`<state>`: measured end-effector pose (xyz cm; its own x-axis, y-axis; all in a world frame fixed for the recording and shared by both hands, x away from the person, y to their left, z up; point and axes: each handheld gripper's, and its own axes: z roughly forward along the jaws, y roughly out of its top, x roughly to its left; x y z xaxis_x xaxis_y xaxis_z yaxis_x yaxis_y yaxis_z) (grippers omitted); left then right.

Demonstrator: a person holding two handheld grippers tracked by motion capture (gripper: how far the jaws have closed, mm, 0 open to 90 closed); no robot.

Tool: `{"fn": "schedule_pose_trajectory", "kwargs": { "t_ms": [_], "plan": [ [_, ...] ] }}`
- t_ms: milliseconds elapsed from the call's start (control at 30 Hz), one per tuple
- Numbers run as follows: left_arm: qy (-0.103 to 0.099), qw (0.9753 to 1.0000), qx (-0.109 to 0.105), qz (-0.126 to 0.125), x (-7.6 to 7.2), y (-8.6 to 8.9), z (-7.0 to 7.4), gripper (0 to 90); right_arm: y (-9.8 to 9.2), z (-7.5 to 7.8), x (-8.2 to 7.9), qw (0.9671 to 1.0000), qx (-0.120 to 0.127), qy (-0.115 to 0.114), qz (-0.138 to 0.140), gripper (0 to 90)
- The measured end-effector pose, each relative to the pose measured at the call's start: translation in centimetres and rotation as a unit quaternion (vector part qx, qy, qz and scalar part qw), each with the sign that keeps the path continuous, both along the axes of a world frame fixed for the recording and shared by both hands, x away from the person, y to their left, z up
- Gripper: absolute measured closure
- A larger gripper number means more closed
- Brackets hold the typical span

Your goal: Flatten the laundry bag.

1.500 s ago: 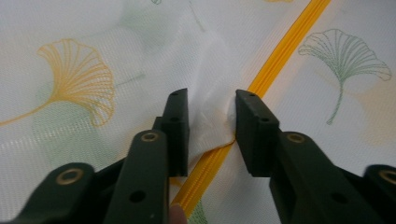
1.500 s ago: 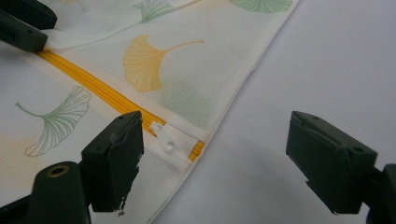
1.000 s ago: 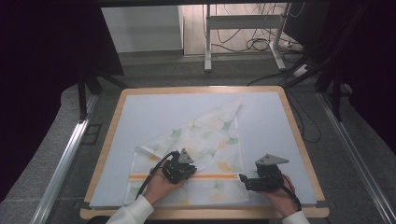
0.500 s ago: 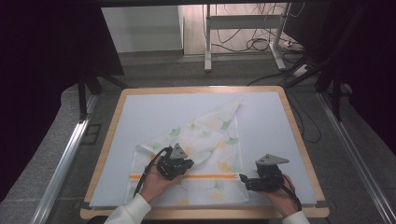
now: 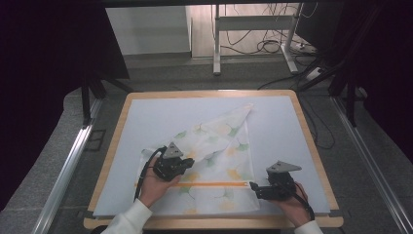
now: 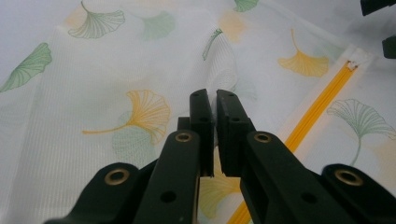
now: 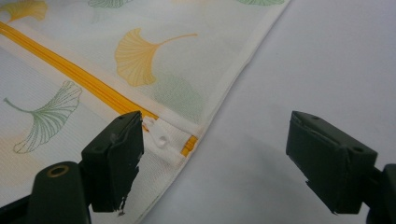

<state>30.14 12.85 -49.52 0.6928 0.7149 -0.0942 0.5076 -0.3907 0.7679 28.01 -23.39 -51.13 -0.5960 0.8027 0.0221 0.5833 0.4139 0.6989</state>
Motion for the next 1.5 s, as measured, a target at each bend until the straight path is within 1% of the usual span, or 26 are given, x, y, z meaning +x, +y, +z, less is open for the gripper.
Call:
{"fn": "schedule_pose_trajectory", "kwargs": {
  "t_ms": [133, 167, 300, 533, 1167, 1400, 1500],
  "plan": [
    [-0.002, 1.0000, -0.003, 0.005, 0.1, 0.2, 0.1, 87.1, 0.0, 0.0, 0.0, 1.0000, 0.000, 0.000, 0.000, 19.1],
    [-0.003, 1.0000, 0.000, 0.005, 0.1, 0.3, 0.1, 87.1, 0.0, 0.0, 0.0, 1.0000, 0.000, 0.000, 0.000, 19.1],
    [-0.007, 0.9999, -0.006, 0.013, 0.1, 0.7, 0.4, 87.1, 0.0, 0.0, 0.0, 1.0000, 0.000, 0.000, 0.001, 19.1],
    [-0.009, 0.9996, -0.016, 0.022, 0.2, 1.3, 0.6, 87.1, 0.0, 0.0, 0.0, 1.0000, -0.001, 0.001, 0.002, 19.1],
    [-0.014, 0.9989, -0.026, 0.037, 0.6, 2.4, 0.9, 87.2, 0.1, -0.1, 0.0, 1.0000, -0.001, 0.002, 0.003, 19.1],
    [-0.018, 0.9986, -0.028, 0.041, 0.8, 2.8, 1.1, 87.2, 0.1, -0.1, 0.0, 1.0000, -0.001, 0.004, 0.003, 19.1],
    [-0.018, 0.9984, -0.034, 0.043, 1.0, 3.1, 1.1, 87.2, 0.0, -0.1, 0.0, 1.0000, 0.000, 0.003, 0.001, 19.1]
  ]
}}
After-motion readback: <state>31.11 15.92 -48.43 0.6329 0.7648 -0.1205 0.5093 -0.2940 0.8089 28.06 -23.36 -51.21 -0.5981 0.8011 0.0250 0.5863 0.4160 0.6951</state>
